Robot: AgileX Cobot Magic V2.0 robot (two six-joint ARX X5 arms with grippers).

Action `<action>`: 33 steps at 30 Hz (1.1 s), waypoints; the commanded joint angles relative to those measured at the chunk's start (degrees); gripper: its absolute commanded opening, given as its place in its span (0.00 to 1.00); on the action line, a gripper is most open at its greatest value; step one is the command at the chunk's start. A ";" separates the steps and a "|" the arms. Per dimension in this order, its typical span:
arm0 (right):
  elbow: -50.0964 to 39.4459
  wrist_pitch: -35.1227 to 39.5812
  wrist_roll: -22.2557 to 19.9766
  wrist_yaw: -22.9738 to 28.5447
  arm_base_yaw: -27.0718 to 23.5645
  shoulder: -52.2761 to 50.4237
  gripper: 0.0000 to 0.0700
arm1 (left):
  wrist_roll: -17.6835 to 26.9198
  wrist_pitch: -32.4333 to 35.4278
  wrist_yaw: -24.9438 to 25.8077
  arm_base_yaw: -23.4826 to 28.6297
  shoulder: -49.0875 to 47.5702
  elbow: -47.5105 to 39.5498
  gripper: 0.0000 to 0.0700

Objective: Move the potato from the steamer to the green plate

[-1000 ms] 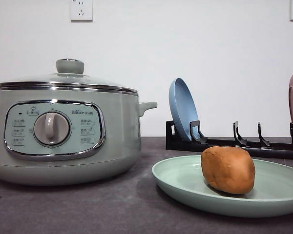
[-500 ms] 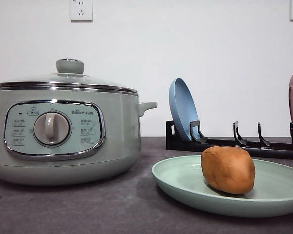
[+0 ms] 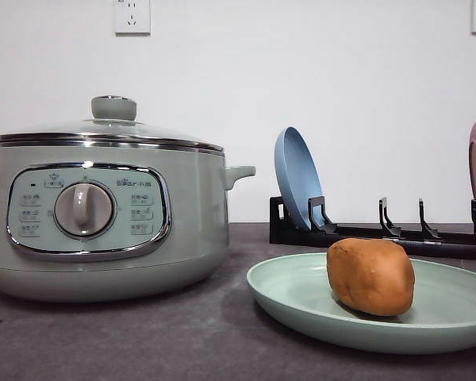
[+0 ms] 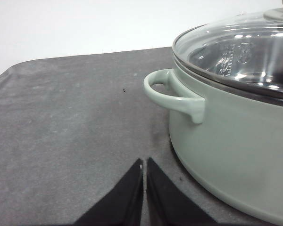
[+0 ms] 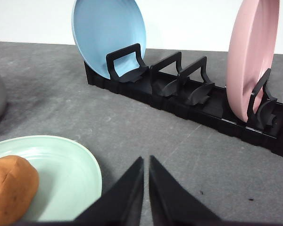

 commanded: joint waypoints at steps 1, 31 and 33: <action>-0.20 -0.04 0.58 0.15 0.09 -0.07 0.01 | -0.12 -1.01 -0.11 0.17 -0.11 -0.68 0.01; -0.20 -0.04 0.58 0.15 0.09 -0.07 0.01 | -0.12 -1.01 -0.12 0.17 -0.11 -0.68 0.01; -0.20 -0.04 0.58 0.15 0.09 -0.07 0.01 | -0.12 -1.01 -0.11 0.17 -0.11 -0.68 0.01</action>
